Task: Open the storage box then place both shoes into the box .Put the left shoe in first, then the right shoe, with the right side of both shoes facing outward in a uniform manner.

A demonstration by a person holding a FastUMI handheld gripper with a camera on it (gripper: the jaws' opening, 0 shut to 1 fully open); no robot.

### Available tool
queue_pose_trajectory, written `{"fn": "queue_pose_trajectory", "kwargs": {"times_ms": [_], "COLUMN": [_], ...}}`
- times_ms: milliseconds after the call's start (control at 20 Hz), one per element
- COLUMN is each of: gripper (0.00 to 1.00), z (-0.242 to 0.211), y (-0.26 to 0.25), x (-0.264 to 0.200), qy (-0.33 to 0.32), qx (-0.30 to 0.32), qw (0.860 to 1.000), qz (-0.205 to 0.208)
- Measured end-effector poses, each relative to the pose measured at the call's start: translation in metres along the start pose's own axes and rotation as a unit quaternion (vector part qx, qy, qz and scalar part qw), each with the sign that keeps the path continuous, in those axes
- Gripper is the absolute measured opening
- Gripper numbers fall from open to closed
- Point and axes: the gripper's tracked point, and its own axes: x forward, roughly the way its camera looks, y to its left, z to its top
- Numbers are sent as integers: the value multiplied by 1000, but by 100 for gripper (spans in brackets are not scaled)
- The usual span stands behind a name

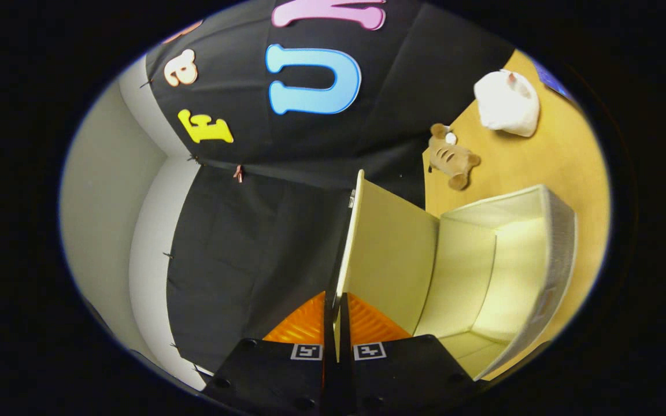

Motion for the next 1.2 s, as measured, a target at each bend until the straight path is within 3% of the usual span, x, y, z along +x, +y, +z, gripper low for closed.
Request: {"fn": "queue_pose_trajectory", "kwargs": {"times_ms": [350,650,850,950,1200], "gripper": [5,6,17,50,52], "z": [-39,-57,-69,-68,-51], "y": [10,-10,-24,-27,-22], "x": [102,148,157,155,122], "qy": [19,10,15,14,-15], "qx": [-46,-79,-101,-109,-169], "qw": [998,994,990,987,976], "qz": [-38,-73,-102,-113,-133]}}
